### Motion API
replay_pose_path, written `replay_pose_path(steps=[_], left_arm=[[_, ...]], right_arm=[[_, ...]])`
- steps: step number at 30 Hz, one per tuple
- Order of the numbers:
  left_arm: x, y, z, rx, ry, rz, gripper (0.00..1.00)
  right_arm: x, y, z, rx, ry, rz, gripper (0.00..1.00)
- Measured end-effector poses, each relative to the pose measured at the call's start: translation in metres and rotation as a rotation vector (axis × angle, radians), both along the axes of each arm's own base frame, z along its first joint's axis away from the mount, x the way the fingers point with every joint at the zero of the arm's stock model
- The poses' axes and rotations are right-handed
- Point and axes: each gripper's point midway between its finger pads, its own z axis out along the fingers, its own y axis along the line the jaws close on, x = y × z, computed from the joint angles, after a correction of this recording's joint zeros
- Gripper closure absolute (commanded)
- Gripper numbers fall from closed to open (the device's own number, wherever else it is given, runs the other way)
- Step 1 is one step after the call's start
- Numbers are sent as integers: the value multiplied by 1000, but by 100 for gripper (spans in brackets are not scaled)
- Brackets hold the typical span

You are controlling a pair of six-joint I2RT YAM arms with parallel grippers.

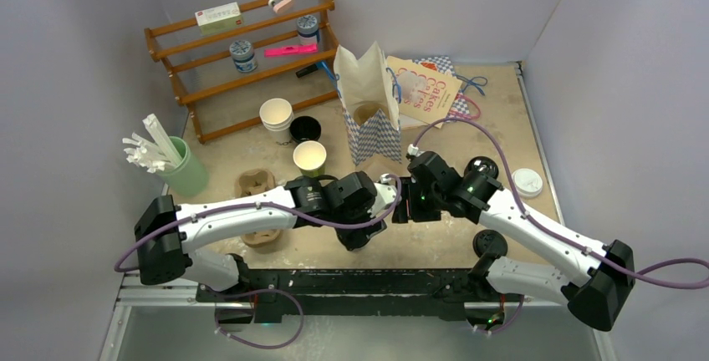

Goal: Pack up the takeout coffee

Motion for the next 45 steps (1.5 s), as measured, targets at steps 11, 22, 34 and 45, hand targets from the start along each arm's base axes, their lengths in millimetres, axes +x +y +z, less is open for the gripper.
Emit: replay_pose_path(steps=[11, 22, 34, 45], left_arm=[[4, 3, -2, 28, -18, 15, 36], [3, 1, -3, -7, -11, 44, 46], [-2, 2, -3, -115, -15, 69, 48], [1, 0, -6, -96, -15, 75, 48]], right_arm=[[-2, 21, 3, 86, 37, 67, 54], [-3, 52, -7, 362, 114, 135, 58], [2, 83, 1, 515, 119, 246, 63], [-1, 81, -16, 498, 137, 261, 66]])
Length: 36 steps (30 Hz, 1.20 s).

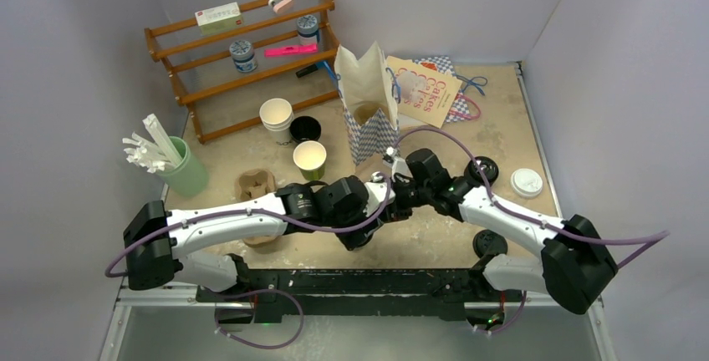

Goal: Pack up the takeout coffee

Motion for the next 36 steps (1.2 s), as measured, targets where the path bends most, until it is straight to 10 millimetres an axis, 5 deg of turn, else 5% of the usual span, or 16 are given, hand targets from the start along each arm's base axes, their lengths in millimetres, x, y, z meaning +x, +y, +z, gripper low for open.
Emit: replay_pose_path(steps=[19, 36], left_arm=[[-2, 3, -2, 0, 34, 61, 50], [-4, 3, -2, -33, 50, 92, 52]], right_arm=[[0, 4, -4, 61, -10, 16, 82], [-3, 2, -2, 118, 21, -52, 64]])
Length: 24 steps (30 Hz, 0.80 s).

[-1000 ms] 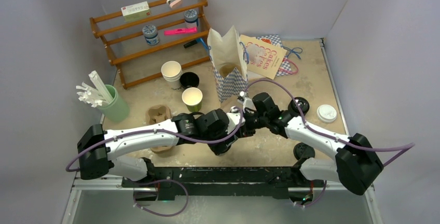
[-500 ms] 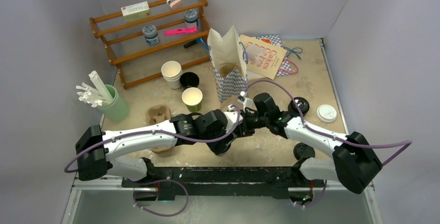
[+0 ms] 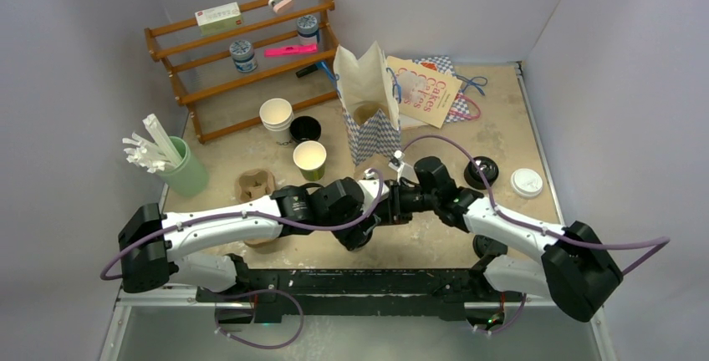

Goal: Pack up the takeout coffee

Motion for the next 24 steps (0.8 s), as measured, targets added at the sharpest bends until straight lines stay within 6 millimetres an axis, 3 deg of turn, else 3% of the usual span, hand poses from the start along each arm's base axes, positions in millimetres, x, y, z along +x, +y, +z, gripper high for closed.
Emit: replay_pose_path(steps=[5, 10, 18, 24], left_arm=[[0, 0, 0, -1, 0, 0, 53], [0, 0, 0, -2, 2, -2, 54], [-1, 0, 0, -2, 3, -2, 54], [-1, 0, 0, -1, 3, -2, 54]], right_arm=[[-2, -1, 0, 14, 22, -21, 64], [-1, -2, 2, 28, 38, -44, 49], [5, -3, 10, 59, 27, -72, 68], [6, -4, 4, 45, 36, -75, 68]])
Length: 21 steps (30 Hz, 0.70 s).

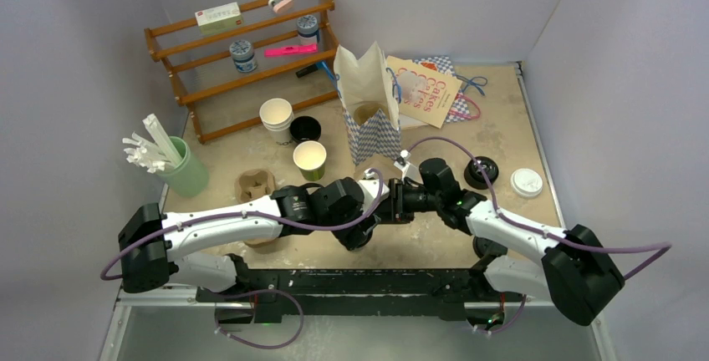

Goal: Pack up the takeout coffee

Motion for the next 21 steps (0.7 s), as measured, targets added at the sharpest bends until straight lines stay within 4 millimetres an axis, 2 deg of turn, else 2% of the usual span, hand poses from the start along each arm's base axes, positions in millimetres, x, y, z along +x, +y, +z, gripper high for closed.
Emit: replay_pose_path(steps=[21], left_arm=[[0, 0, -1, 1, 3, 4, 54]], right_arm=[[-2, 1, -6, 28, 5, 33, 86]])
